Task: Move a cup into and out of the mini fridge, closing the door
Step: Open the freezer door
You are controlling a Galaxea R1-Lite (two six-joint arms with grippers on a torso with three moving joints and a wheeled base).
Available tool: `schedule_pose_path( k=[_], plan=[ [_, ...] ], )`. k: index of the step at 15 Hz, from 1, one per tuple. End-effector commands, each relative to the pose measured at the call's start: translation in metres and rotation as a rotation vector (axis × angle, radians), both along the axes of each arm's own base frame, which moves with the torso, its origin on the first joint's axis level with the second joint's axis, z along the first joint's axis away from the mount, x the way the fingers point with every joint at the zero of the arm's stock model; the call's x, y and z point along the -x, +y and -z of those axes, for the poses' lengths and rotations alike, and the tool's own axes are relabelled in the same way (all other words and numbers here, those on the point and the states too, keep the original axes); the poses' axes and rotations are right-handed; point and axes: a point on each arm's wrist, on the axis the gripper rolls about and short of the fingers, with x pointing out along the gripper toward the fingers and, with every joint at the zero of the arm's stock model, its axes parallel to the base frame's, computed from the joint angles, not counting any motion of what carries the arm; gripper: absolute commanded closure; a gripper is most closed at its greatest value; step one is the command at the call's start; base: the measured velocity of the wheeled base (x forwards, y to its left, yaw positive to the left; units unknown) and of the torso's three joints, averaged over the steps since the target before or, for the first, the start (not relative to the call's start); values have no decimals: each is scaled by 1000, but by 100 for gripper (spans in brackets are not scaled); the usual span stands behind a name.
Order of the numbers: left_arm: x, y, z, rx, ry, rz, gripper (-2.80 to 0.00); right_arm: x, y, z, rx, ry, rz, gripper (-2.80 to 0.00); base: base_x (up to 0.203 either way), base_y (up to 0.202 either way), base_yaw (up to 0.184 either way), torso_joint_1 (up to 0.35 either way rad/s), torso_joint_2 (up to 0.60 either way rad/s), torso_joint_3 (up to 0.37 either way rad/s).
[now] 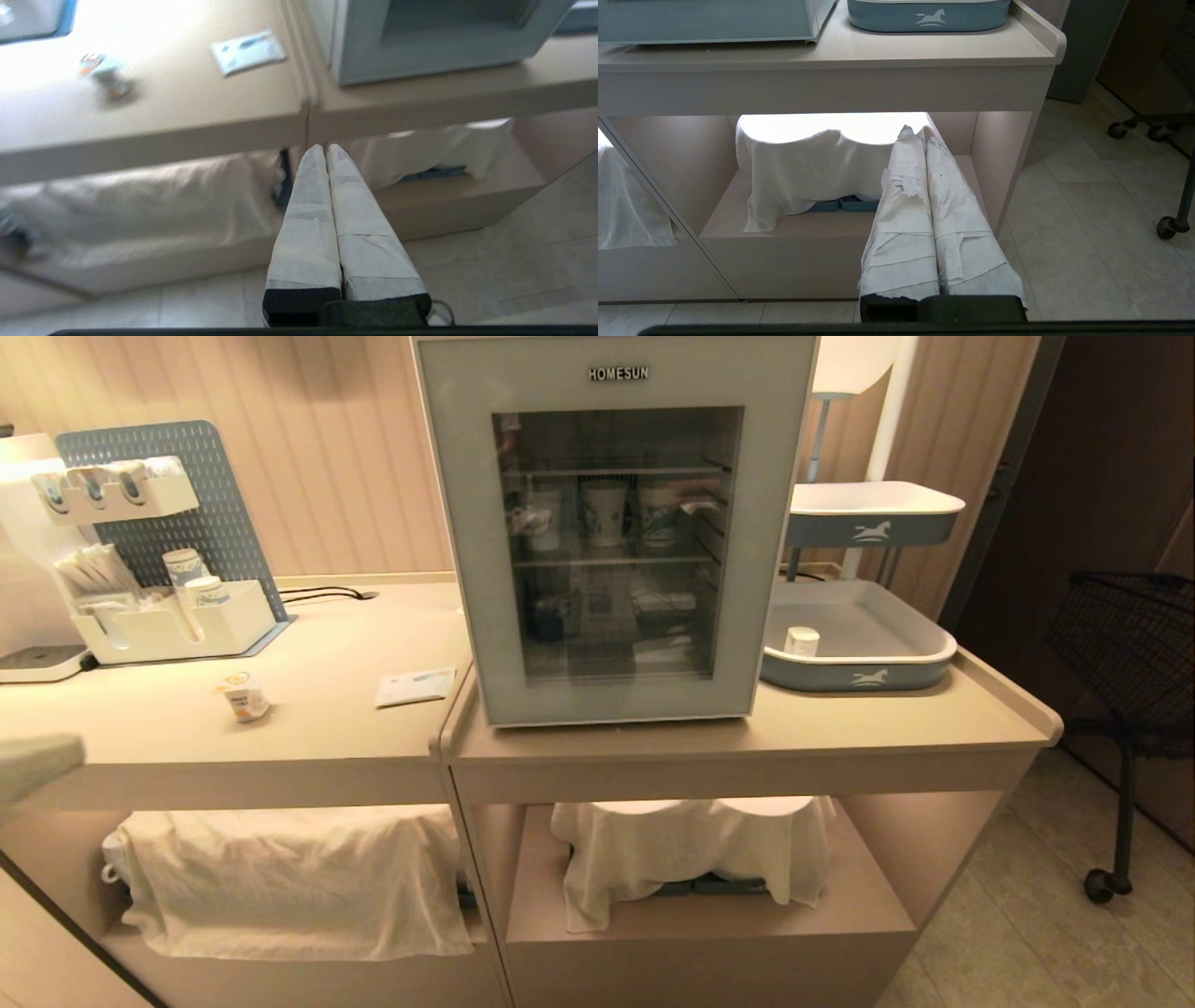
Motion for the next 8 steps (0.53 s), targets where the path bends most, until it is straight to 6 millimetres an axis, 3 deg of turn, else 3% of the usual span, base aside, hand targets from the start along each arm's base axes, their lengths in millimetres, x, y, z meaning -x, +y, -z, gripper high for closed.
schedule_pose_path(
  k=[1,5,8],
  plan=[
    [-51,1,3,36,18,63,0,-1,0,3,1,7,0,0,0,0,0,0,0,0],
    [-77,-4,-12,239,-57,330,0,-1,0,3,1,7,0,0,0,0,0,0,0,0],
    [-89,-4,-19,320,6,358,0,-1,0,3,1,7,0,0,0,0,0,0,0,0]
  ],
)
